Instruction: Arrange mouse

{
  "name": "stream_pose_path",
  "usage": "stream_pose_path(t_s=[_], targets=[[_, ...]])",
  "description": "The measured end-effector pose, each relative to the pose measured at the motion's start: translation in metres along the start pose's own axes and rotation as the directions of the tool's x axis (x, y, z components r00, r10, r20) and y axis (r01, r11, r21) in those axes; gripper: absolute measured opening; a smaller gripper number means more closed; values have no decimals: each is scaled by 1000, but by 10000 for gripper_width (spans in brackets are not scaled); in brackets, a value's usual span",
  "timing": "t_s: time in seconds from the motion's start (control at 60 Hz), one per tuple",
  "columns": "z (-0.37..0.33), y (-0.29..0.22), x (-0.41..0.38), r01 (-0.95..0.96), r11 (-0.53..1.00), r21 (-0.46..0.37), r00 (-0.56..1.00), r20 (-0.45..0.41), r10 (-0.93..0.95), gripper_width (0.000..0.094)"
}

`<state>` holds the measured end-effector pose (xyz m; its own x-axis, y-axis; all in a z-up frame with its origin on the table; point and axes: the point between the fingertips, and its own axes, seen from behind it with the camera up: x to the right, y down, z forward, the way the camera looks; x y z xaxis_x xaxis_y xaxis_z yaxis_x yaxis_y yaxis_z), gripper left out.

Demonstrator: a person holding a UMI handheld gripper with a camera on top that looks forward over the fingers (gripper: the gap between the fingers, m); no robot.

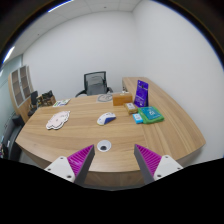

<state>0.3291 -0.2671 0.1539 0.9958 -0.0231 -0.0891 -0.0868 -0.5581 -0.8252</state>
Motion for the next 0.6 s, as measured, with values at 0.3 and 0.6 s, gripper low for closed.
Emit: stream_pose_path(t_s=[0.3, 0.6], targets=[[51, -8, -84, 35, 999, 26, 997, -66, -33, 844], [166, -3, -86, 23, 1000, -10, 998, -50, -23, 843]])
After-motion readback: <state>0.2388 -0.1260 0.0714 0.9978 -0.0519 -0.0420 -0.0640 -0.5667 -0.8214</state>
